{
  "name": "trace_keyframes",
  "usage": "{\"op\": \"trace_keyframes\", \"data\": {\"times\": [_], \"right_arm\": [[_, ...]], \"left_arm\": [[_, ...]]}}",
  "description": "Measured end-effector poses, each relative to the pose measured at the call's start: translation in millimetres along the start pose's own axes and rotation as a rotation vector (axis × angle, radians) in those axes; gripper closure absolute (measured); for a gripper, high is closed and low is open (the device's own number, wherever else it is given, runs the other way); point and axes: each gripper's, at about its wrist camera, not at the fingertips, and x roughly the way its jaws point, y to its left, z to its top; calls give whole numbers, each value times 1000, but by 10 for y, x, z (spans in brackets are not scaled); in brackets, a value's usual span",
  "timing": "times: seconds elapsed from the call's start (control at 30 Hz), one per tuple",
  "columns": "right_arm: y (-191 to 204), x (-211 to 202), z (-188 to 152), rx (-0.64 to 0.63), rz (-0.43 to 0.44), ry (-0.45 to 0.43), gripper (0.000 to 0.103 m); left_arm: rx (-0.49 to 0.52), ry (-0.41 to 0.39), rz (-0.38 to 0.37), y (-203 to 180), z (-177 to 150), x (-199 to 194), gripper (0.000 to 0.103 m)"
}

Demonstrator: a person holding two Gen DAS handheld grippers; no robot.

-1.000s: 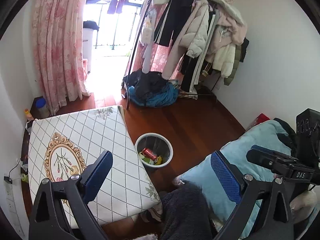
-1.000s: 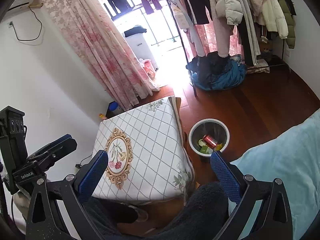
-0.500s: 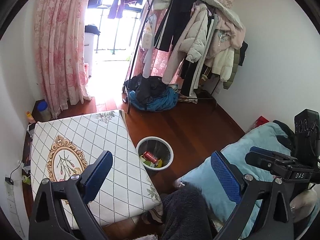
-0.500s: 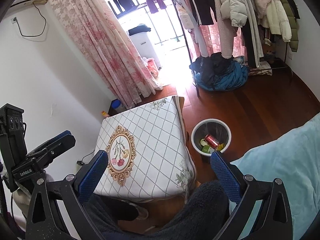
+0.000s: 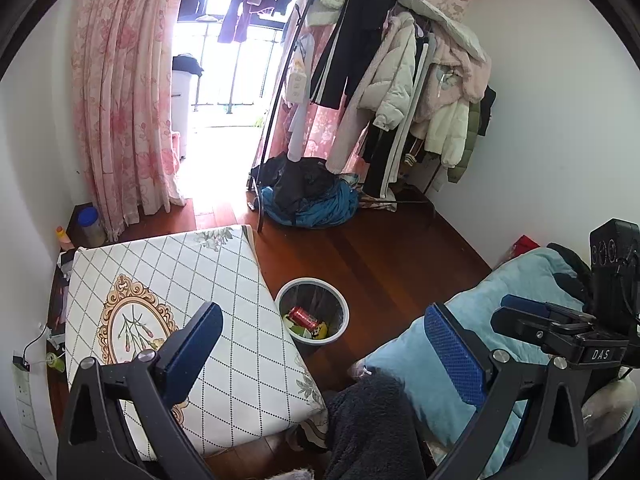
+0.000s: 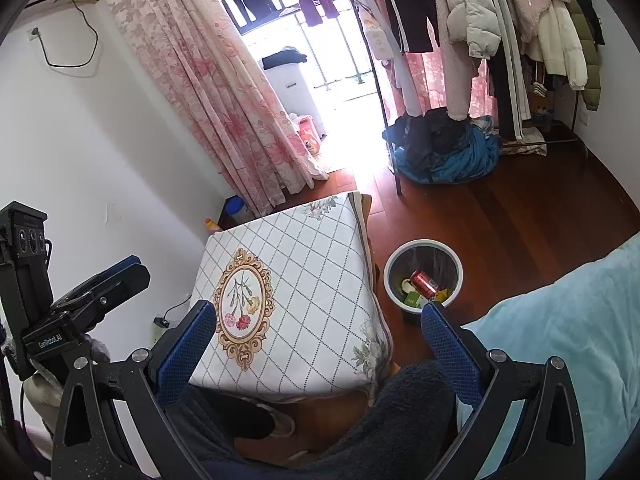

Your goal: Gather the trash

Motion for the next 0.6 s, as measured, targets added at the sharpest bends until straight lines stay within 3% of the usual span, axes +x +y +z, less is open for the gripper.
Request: {"op": "trace_keyframes", "data": {"times": [0.6], "right_arm": [[-41,-35,38,-24,0,9,0]], "left_arm": [[7,9,-22,-80,-5,-3,0]]}}
